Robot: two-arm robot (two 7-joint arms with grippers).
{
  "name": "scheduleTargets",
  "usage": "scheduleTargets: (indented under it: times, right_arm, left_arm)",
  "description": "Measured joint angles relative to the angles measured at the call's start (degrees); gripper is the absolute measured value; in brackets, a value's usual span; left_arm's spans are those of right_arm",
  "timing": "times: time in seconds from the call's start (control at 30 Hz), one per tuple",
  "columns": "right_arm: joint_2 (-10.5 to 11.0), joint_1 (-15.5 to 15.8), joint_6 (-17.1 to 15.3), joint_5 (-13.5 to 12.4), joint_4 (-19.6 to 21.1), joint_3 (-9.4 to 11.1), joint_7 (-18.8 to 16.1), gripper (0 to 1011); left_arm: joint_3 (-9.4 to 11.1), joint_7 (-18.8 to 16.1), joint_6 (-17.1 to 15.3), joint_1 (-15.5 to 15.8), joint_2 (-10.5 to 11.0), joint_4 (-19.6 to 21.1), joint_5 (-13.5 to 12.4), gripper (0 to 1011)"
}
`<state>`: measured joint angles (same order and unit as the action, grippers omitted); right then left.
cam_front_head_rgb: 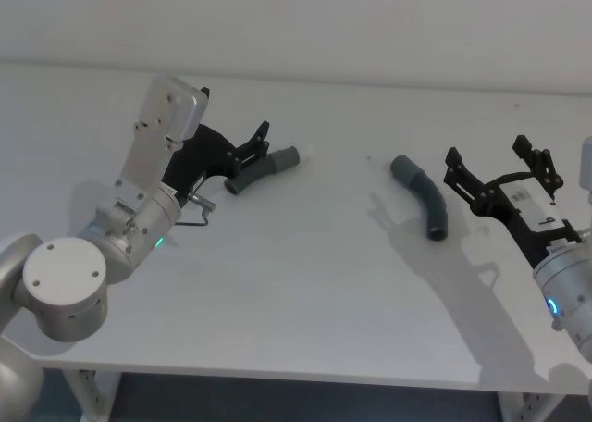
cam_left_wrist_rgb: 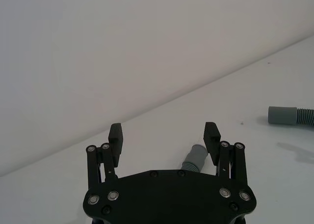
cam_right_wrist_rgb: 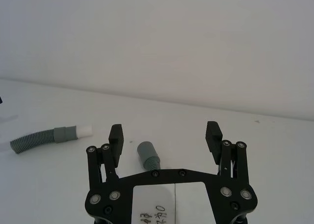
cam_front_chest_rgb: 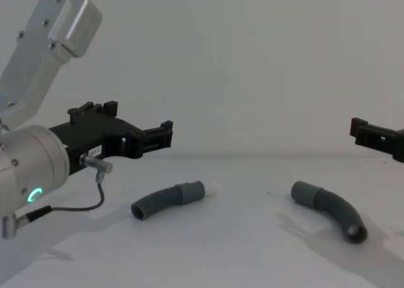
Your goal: Use both hands to pick up one end of the pipe from the table, align the ends, and insert them.
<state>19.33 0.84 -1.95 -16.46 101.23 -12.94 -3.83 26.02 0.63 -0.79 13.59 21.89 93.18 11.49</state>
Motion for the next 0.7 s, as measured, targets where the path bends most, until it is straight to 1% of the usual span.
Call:
scheduleTargets:
  times: [0.7]
  right_arm:
    - [0.00, 0.00, 0.00, 0.00, 0.00, 0.00, 0.00, 1001]
  left_arm:
    - [0.00, 0.00, -0.01, 0.00, 0.01, 0.00, -0.01, 1001]
